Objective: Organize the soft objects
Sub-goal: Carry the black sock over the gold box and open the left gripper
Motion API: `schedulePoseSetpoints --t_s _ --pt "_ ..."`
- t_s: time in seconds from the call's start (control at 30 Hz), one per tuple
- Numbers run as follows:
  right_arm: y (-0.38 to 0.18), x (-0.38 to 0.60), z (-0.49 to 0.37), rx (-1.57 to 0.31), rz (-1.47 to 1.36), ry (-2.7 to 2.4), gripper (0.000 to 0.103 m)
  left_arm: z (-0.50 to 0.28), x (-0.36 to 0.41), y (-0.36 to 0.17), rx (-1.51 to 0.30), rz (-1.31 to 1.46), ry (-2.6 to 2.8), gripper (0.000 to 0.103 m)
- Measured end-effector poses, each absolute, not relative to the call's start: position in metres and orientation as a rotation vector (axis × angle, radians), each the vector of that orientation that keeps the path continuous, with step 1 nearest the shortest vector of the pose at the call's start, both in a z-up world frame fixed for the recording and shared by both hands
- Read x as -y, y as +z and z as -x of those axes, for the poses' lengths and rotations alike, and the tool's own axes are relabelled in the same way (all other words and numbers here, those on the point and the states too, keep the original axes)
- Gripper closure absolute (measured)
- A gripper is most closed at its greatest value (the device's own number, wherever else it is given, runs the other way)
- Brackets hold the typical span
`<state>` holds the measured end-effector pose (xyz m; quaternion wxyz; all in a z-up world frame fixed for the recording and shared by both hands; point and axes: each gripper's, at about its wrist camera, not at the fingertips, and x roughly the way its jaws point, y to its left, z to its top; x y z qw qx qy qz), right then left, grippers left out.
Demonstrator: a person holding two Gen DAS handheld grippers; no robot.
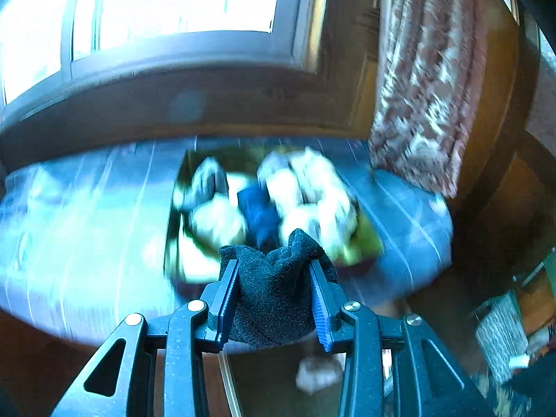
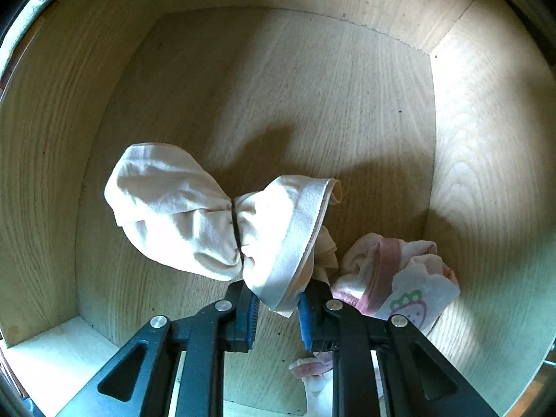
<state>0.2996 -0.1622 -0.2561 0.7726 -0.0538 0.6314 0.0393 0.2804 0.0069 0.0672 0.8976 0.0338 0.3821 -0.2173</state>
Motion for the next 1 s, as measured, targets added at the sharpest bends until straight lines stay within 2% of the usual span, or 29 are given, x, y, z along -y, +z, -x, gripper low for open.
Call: schedulePoseSetpoints --t_s 0.2,0.47,0.6,0.73,1.0 --pt "-0.253 0.165 -0.300 -1.370 0.109 0.115 0.083 -0.385 0.024 0.064 -0.824 -0.044 -0.407 0.065" --pt "-0.251 0.178 -0.302 -1.379 0.079 0.170 0.083 -0.495 0.049 0.009 -0.988 0.007 -0.357 0.064" --pt "-0.250 0.186 -0.304 -1.380 0.059 0.189 0.083 -0.517 0.060 -0.013 -1.033 -0.021 -0.336 0.063" --pt "-0.250 0.191 -0.304 -1.378 0.067 0.195 0.083 -0.526 0.064 -0.031 -1.051 -0.036 -0.307 0.055" --pt "-0.247 0.189 -0.306 -1.378 0.093 0.183 0.083 -0.512 0.045 -0.022 -1.024 0.046 -0.277 0.050"
